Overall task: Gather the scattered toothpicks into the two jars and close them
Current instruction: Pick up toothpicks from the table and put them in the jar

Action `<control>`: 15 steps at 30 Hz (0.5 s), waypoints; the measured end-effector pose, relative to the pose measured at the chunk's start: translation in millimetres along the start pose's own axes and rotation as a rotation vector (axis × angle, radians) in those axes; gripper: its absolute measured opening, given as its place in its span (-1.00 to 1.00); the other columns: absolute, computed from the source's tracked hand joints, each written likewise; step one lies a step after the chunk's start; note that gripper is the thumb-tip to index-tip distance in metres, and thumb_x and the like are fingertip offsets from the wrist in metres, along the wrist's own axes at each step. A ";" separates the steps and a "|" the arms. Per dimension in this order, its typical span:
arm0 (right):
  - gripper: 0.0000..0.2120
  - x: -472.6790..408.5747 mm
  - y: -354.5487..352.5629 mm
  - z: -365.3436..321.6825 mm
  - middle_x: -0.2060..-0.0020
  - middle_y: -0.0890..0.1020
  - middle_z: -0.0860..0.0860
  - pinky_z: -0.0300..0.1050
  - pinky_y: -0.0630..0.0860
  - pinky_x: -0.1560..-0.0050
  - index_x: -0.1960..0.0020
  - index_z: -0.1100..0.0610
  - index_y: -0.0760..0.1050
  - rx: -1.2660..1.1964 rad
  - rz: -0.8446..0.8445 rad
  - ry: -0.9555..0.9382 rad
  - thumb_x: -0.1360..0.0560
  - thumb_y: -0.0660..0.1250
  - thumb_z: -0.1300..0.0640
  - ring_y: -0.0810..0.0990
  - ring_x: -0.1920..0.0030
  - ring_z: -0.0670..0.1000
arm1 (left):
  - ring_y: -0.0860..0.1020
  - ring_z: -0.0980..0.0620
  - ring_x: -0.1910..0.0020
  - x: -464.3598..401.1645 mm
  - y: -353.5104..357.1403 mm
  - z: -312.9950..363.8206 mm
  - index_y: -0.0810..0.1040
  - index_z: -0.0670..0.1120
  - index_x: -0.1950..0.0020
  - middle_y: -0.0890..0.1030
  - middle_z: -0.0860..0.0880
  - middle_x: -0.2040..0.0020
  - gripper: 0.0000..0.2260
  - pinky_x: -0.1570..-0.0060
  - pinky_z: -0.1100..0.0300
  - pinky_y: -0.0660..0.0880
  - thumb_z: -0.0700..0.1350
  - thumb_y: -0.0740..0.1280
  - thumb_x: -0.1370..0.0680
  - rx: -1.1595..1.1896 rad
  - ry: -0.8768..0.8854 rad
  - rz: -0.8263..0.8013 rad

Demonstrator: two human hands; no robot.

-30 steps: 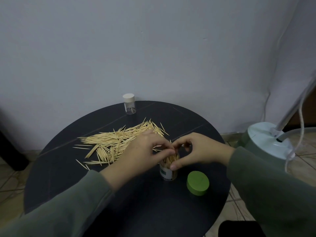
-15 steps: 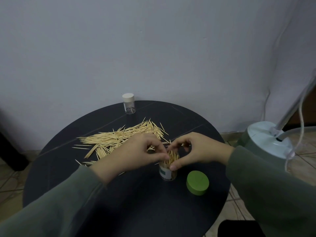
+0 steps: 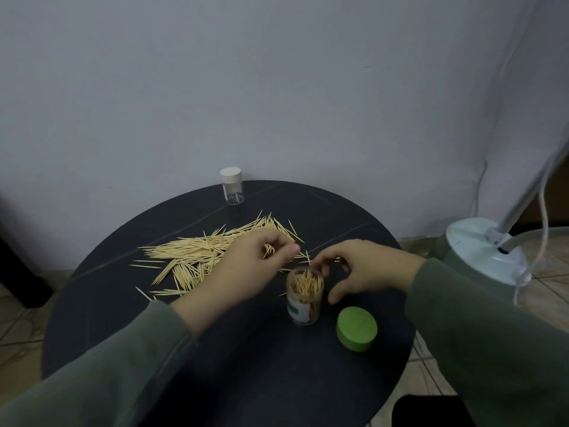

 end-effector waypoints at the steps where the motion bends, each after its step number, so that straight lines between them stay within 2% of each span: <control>1: -0.56 -1.9 -1.1 2.4 0.03 0.50 -0.23 -0.11 0.38 -0.14 -0.25 -0.20 0.44 0.017 0.032 0.020 -0.42 0.48 0.03 0.40 0.13 -0.22 | 0.45 0.34 0.29 -1.1 -2.6 -3.7 0.60 0.10 0.09 0.58 0.15 0.17 -0.95 0.27 0.38 0.35 0.04 0.38 -0.52 -0.022 -0.015 0.030; 4: -0.67 -8.6 -4.2 10.7 -0.01 0.49 -0.21 -0.01 0.36 -0.32 -0.22 -0.16 0.47 0.070 0.160 0.060 -0.48 0.41 0.02 0.46 -0.05 -0.18 | 0.48 0.26 0.10 -2.5 -0.7 -19.5 0.59 0.14 0.09 0.55 0.16 0.10 -0.95 0.02 0.23 0.47 0.06 0.41 -0.49 -0.224 -0.033 -0.034; 7: -0.70 -16.8 -2.3 15.5 -0.08 0.48 -0.17 0.06 0.31 -0.37 -0.22 -0.16 0.47 0.092 0.225 0.085 -0.50 0.38 0.00 0.46 -0.16 -0.10 | 0.47 0.19 -0.01 -0.9 14.4 -30.5 0.57 0.16 0.07 0.52 0.18 0.02 -0.90 -0.09 0.17 0.48 0.10 0.42 -0.47 -0.327 -0.069 -0.190; 11: -0.66 -26.7 6.0 8.0 -0.26 0.39 -0.14 0.04 0.23 -0.39 -0.28 -0.21 0.45 0.131 0.202 0.004 -0.55 0.32 0.04 0.35 -0.29 -0.04 | 0.45 0.14 -0.07 -3.3 29.0 -34.2 0.59 0.15 -0.02 0.50 0.14 -0.05 -0.87 -0.10 0.12 0.49 0.08 0.38 -0.49 -0.423 -0.033 -0.223; 15: -0.73 -36.8 8.3 0.5 -0.26 0.40 -0.11 0.08 0.18 -0.37 -0.25 -0.19 0.49 0.297 0.254 -0.044 -0.56 0.29 -0.02 0.35 -0.29 -0.03 | 0.42 0.15 -0.06 -6.2 30.4 -38.0 0.60 0.12 -0.05 0.46 0.16 -0.02 -0.86 0.01 0.20 0.44 0.09 0.34 -0.53 -0.483 -0.004 -0.180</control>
Point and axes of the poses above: each hand's wrist, its own x-axis away from the middle knuckle, its own y-axis out of the palm, z = x × y, the point moved 4 cm from there along -x, towards the middle knuckle
